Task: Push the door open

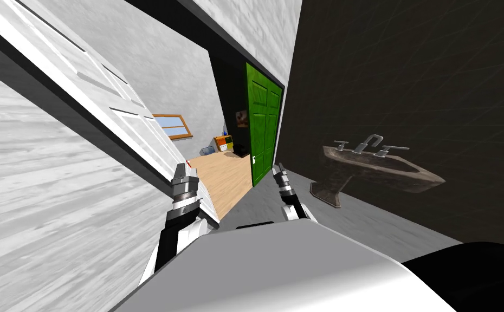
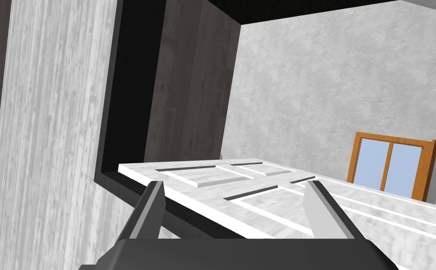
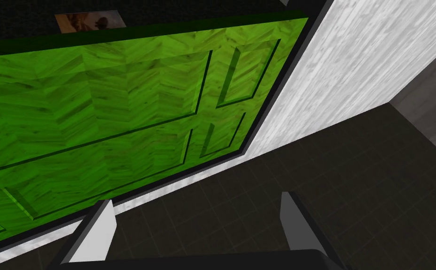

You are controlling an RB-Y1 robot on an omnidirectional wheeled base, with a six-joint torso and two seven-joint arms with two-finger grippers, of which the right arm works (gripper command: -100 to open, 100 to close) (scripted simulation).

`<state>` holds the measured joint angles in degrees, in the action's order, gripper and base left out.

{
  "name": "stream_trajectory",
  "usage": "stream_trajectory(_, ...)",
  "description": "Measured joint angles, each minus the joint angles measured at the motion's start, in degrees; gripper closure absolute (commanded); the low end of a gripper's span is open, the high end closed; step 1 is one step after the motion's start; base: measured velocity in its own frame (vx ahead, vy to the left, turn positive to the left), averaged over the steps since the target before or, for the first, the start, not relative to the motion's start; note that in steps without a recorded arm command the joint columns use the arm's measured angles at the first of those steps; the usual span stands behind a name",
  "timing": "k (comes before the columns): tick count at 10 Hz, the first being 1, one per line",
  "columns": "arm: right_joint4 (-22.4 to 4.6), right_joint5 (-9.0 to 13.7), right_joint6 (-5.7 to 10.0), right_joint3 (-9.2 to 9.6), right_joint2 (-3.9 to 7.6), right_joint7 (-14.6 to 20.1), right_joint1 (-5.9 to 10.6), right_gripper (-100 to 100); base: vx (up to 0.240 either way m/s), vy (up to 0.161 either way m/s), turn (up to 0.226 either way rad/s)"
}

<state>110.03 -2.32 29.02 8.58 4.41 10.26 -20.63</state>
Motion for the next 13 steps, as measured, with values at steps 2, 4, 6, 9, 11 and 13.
stream_trajectory(2, -3.06, -0.34, 0.84, 0.81, 0.15, 0.17, 1.23, -100, 0.106, -0.033, 0.013)
stream_trajectory(4, -5.74, -0.67, 1.53, 1.67, 0.38, 0.36, 2.24, -100, 0.089, -0.058, 0.014)
stream_trajectory(6, -8.26, -0.97, 2.29, 2.52, 0.73, 0.65, 3.05, -100, 0.094, -0.053, 0.015)
stream_trajectory(9, -12.72, -1.55, 3.18, 3.86, 0.83, 0.91, 5.06, -100, 0.088, -0.046, 0.011)
stream_trajectory(11, -15.15, -1.82, 3.89, 4.38, 0.65, 0.82, 6.06, -100, 0.064, -0.036, 0.011)
stream_trajectory(13, -18.37, -1.97, 4.84, 4.94, 1.19, 1.3, 7.42, -100, 0.094, -0.055, 0.016)
